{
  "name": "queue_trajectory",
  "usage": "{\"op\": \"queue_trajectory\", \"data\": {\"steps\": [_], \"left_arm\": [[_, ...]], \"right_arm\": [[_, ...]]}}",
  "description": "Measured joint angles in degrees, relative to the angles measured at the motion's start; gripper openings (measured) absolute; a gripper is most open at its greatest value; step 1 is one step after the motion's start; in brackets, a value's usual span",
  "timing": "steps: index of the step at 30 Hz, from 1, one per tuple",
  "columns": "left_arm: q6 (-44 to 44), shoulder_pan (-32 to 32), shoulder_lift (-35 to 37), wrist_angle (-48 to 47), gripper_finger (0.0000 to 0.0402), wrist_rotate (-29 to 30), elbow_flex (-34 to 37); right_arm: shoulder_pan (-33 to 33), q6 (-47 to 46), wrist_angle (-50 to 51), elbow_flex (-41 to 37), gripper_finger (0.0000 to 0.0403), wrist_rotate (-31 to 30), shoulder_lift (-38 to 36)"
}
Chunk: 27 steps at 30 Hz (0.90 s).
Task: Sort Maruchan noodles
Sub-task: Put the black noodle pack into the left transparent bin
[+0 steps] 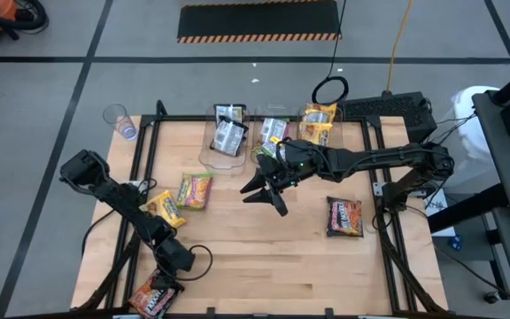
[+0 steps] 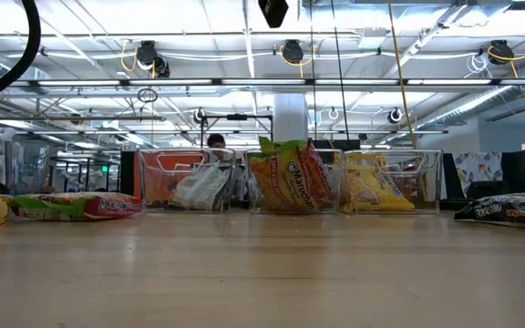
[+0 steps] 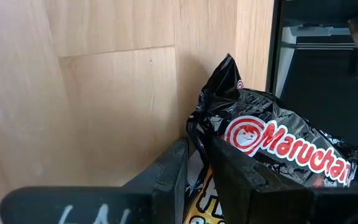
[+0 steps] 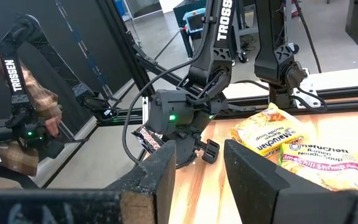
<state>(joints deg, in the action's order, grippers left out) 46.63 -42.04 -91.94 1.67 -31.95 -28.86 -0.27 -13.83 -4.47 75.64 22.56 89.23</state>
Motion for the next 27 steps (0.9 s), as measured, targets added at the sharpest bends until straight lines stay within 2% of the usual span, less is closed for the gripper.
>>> {"op": "queue_trajectory", "data": {"steps": [3, 8, 14, 21, 27], "left_arm": [[0.0, 0.0, 0.0, 0.0, 0.0071, 0.2, 0.0], [-1.5, 0.0, -0.2, -0.2, 0.0011, 0.6, 0.1], [-0.1, -0.1, -0.2, -0.2, 0.0004, 0.6, 0.1], [6.8, 1.0, -0.2, 0.3, 0.0002, 0.8, 0.0], [4.8, 2.4, 0.0, -2.0, 0.0001, 2.6, -3.0]], "right_arm": [[0.0, 0.0, 0.0, 0.0, 0.013, 0.0, 0.0], [0.0, 0.0, 0.0, 0.0, 0.013, 0.0, 0.0], [0.0, 0.0, 0.0, 0.0, 0.013, 0.0, 0.0], [0.0, 0.0, 0.0, 0.0, 0.013, 0.0, 0.0], [-0.2, 2.2, 0.7, 0.0, 0.013, 0.0, -0.6]]}}
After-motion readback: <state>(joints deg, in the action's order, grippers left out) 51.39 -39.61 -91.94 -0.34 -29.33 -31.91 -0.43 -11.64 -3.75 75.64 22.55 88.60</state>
